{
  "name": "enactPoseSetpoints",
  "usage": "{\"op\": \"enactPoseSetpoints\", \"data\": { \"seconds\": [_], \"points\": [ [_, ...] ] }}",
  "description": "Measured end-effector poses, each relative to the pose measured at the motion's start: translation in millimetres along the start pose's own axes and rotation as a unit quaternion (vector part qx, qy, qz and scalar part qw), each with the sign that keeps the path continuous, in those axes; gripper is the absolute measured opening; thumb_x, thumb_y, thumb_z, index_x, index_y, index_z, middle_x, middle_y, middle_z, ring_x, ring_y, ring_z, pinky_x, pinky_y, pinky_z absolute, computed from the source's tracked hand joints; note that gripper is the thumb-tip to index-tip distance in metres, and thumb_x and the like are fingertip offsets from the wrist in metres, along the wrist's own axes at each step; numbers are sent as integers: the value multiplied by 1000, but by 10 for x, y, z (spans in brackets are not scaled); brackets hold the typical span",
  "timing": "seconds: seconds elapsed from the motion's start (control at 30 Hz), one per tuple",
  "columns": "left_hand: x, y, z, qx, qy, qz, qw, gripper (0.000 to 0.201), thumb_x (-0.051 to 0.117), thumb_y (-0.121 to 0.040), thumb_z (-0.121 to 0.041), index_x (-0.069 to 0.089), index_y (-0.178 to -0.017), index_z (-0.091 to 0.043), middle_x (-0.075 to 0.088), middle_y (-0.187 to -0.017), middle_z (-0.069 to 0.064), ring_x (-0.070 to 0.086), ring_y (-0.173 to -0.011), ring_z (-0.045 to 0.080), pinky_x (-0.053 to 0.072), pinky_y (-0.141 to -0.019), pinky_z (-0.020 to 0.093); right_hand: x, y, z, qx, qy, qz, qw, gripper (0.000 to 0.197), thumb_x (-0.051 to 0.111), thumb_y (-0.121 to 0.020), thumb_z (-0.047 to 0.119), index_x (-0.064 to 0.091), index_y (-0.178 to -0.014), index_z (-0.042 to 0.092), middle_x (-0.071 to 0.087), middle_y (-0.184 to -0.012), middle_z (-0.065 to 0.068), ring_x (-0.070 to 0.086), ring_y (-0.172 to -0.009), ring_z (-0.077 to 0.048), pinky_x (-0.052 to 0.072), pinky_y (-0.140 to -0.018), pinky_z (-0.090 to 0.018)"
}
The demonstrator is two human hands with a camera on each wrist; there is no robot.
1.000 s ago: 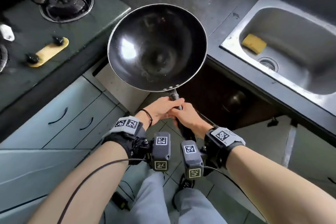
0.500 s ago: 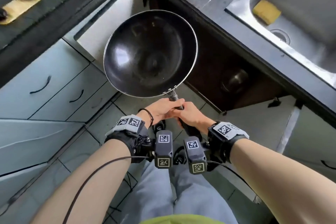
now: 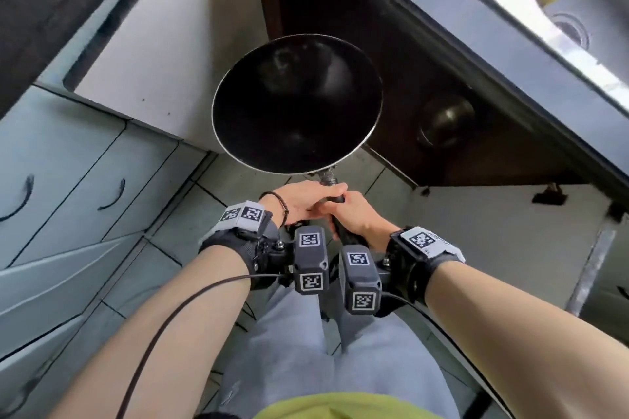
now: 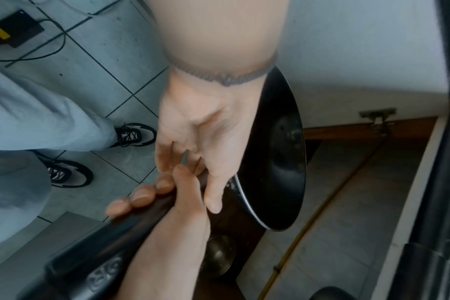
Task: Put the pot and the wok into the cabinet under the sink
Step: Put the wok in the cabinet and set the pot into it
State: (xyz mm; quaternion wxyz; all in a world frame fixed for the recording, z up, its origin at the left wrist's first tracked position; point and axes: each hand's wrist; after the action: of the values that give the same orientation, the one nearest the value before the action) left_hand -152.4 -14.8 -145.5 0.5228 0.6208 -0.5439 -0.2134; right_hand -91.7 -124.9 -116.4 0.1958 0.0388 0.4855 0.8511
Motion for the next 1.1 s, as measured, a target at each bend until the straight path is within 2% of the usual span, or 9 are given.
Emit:
{"op": "enactPoseSetpoints", "data": {
  "seconds": [0.07,0.2,0.3,0.5,0.6,0.7,0.8,0.93,1.1],
  "points": [
    [-2,-128,-71,0,-15,3,1000,38,56,-92,-41,67,-107,-8,63,-96,6,55,-87,16,48,-89,27,-63,-122,-22,11,-17,-6,1000,19,55,-86,11,58,-71,1,56,-40,-1,51,-30,-13,42,-38,-19],
    [18,-458,-100,-5,-4,-7,1000,37,64,-83,-47,66,-98,-14,56,-83,8,50,-63,16,50,-67,22,-183,-364,-121,25,-44,-19,999,19,57,-86,13,63,-78,-3,57,-50,-9,51,-32,-13,43,-40,-17],
    [51,-755,-61,-8,5,-21,1000,37,65,-82,-47,66,-99,-14,52,-88,11,47,-64,16,50,-66,23,-274,-581,-262,33,-63,-25,997,21,58,-85,14,58,-67,4,56,-51,-10,51,-33,-14,45,-41,-19],
    [19,-1552,22,28,21,-54,998,29,61,-89,-41,64,-92,-11,56,-70,1,50,-56,10,48,-48,14,-449,-1267,-669,55,-139,-38,988,21,59,-86,16,57,-68,6,53,-46,-4,50,-33,-13,45,-40,-22],
    [20,-2006,22,54,31,-65,996,27,59,-91,-39,62,-83,-13,59,-65,4,53,-49,13,49,-56,24,-581,-1677,-859,49,-130,-53,989,23,60,-85,18,58,-65,7,54,-40,1,50,-33,-13,44,-41,-23],
    [-28,-2457,-43,85,23,-78,993,25,56,-92,-39,63,-91,-15,67,-81,5,60,-75,18,53,-73,29,-708,-2125,-1003,31,-135,-83,987,23,61,-84,14,58,-63,6,53,-39,-1,49,-32,-14,40,-38,-20],
    [-154,-2888,-127,105,6,-60,993,31,55,-92,-42,65,-99,-13,62,-102,11,55,-93,21,53,-73,24,-827,-2570,-1079,14,-130,-108,985,21,61,-82,14,57,-62,7,53,-40,-1,49,-39,-18,40,-41,-21],
    [-406,-3476,-260,147,-10,-65,987,53,58,-89,-46,62,-122,-5,63,-101,8,57,-91,19,56,-59,19,-971,-3074,-1078,-20,-113,-122,986,22,57,-86,14,57,-65,7,53,-36,4,48,-30,-9,38,-37,-14],
    [-718,-4083,-380,171,-12,-87,981,41,57,-89,-46,63,-109,-10,62,-86,-3,56,-82,11,45,-62,21,-991,-3737,-1122,-36,-135,-133,981,27,56,-88,16,56,-64,5,52,-45,-5,48,-31,-12,37,-37,-16]
  ]
}}
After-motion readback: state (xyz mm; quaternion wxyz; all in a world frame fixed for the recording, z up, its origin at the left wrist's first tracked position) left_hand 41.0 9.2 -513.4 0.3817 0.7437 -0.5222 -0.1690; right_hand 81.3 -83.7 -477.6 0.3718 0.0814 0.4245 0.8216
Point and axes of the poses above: each hand's wrist, its own y-axis away from the middle knuckle, its own x-axis out of the palm, z = x × y
